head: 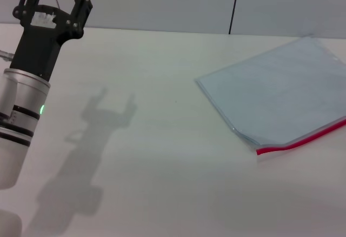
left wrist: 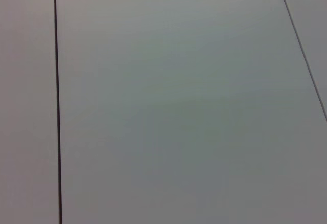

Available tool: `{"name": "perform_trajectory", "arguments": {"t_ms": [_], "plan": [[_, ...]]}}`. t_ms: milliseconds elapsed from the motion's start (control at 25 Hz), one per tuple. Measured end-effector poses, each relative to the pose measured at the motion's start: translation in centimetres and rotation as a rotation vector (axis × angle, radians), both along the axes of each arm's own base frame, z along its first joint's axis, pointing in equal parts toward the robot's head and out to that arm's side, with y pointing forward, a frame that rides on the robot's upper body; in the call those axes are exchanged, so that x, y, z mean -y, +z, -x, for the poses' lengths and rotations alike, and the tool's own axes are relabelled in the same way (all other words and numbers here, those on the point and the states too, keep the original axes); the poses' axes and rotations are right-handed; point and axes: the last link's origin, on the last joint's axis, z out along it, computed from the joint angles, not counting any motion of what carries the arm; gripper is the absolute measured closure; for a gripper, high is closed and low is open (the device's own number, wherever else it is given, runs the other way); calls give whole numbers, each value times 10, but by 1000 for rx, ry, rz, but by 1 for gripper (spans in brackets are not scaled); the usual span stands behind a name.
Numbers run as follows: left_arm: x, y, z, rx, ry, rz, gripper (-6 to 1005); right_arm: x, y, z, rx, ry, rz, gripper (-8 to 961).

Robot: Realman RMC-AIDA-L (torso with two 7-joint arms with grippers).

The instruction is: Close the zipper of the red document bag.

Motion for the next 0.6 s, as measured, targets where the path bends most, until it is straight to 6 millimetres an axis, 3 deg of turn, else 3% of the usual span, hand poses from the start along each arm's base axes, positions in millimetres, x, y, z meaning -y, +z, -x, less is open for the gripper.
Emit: {"name": "perform_trajectory", "arguments": {"t_ms": [600], "plan": [[0, 0, 0, -1, 0, 0, 286, 0, 0, 1, 0, 2, 1, 78]]}}
